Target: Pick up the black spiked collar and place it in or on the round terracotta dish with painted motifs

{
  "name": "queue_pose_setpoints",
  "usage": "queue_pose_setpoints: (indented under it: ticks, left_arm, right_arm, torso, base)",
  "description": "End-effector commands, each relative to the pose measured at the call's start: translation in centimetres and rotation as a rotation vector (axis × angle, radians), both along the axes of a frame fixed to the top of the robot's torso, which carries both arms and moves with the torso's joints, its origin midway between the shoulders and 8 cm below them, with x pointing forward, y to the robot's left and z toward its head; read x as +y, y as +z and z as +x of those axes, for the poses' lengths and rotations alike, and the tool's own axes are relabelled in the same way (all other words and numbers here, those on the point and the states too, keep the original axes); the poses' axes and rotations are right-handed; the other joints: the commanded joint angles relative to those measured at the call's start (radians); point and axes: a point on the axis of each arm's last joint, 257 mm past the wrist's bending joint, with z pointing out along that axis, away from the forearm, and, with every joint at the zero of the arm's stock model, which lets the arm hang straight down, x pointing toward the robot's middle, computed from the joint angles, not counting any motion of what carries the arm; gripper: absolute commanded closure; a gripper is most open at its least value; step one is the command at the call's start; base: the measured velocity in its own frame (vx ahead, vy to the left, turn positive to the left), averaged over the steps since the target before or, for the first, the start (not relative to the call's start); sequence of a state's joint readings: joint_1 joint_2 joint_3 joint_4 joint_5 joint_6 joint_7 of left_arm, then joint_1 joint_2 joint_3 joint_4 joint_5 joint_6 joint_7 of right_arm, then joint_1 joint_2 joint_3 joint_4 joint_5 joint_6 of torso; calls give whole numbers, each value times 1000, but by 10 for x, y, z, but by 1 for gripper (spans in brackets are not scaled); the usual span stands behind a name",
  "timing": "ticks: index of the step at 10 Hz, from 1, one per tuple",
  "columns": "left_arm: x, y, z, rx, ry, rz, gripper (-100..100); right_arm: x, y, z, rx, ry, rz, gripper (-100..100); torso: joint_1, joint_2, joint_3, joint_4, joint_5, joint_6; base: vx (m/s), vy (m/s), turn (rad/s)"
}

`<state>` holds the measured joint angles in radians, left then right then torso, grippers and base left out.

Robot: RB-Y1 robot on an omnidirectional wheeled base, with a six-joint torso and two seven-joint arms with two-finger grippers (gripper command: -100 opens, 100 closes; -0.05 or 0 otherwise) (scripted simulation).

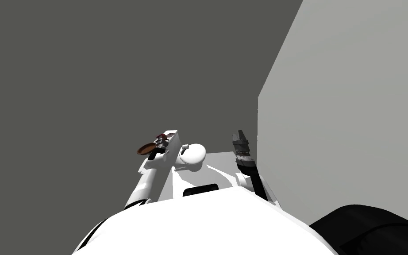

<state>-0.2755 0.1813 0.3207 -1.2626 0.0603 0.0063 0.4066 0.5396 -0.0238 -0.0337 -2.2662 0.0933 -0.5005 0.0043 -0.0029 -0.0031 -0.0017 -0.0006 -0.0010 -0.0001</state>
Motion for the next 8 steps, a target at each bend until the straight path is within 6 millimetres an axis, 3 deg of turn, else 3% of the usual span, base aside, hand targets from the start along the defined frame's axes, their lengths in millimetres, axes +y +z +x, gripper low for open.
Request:
queue_pose_setpoints:
  ticks: [1,8]
  left_arm:
    - [3,-14,1,32,5,-17,-100]
    - [13,-43,26,136,27,-101,-100]
  right_arm:
    - [0,0,0,0,0,0,0]
    - [0,0,0,0,0,0,0]
  torso:
    - [0,0,0,0,0,0]
    - [1,-1,-1,0,0,0]
  base:
    - [18,-47,49]
    - [35,-40,71]
